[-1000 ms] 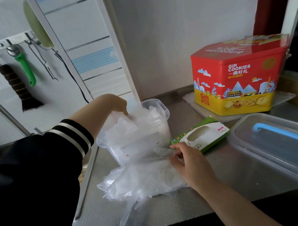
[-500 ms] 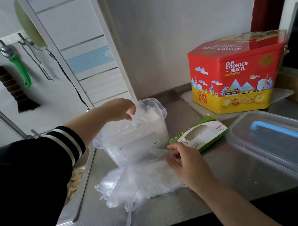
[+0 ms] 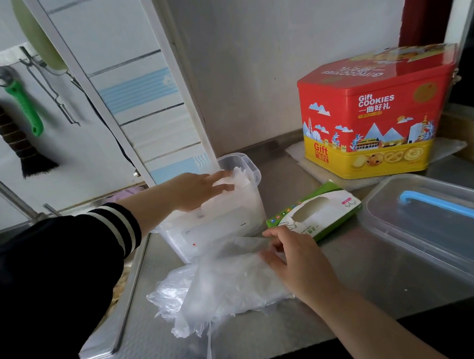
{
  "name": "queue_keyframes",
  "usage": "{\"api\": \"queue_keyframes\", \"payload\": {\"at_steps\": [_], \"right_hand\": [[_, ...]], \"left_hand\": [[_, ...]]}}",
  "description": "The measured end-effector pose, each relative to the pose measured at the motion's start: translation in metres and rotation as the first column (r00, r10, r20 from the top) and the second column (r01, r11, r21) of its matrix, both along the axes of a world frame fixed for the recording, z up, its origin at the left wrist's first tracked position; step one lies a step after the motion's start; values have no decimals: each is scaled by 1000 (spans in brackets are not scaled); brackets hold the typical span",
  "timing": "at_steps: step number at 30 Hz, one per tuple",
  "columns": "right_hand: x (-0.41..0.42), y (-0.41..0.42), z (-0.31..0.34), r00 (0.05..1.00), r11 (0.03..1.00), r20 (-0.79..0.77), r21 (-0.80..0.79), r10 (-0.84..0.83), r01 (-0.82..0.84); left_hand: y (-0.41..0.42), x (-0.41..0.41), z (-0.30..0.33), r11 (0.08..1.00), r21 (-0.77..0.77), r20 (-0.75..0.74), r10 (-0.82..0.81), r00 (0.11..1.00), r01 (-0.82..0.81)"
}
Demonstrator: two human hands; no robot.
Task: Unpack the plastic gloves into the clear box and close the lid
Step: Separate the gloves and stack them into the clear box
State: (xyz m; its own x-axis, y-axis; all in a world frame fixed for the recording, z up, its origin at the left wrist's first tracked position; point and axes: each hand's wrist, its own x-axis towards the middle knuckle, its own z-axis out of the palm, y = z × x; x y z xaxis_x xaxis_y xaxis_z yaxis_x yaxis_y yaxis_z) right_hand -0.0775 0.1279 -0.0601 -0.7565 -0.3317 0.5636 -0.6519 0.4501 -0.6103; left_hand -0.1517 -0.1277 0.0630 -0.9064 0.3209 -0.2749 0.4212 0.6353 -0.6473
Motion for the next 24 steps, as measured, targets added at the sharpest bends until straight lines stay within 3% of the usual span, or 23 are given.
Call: {"api": "queue_keyframes", "payload": {"at_steps": [5, 9, 11, 13, 16, 18, 20, 22, 24], "right_hand": [[-3, -2, -4, 1000, 1000, -7, -9, 17, -17], [-5, -1, -8, 997, 997, 11, -6, 76, -76], [-7, -1, -10, 994, 995, 36, 7, 103, -104], [-7, -2, -10, 994, 994, 30, -6, 108, -107], [-7, -3, -10, 995, 992, -26, -73, 100, -102], [-8, -3, -9, 994, 990, -54, -99, 98, -103], [-9, -3, -9, 995, 990, -54, -112, 80, -85], [-9, -2, -9, 997, 990, -49, -126, 55, -61], [-8, -2, -7, 998, 990, -38, -137, 40, -44]], "left_hand": [[-7, 2, 20, 999, 39, -126, -31, 992, 36], [-17, 9, 39, 964, 207, -286, -103, 953, 167], [-20, 14, 44, 905, 292, -436, -161, 885, 308], [-7, 24, 47, 831, 403, -582, -90, 808, 383], [33, 55, 43, 656, 589, -646, 32, 763, 471], [63, 78, 37, 603, 686, -522, 17, 853, 407], [88, 97, 29, 681, 723, -235, 89, 968, 113], [101, 107, 16, 794, 585, -39, 232, 972, -166], [106, 112, 3, 780, 546, 74, 319, 945, -306]]}}
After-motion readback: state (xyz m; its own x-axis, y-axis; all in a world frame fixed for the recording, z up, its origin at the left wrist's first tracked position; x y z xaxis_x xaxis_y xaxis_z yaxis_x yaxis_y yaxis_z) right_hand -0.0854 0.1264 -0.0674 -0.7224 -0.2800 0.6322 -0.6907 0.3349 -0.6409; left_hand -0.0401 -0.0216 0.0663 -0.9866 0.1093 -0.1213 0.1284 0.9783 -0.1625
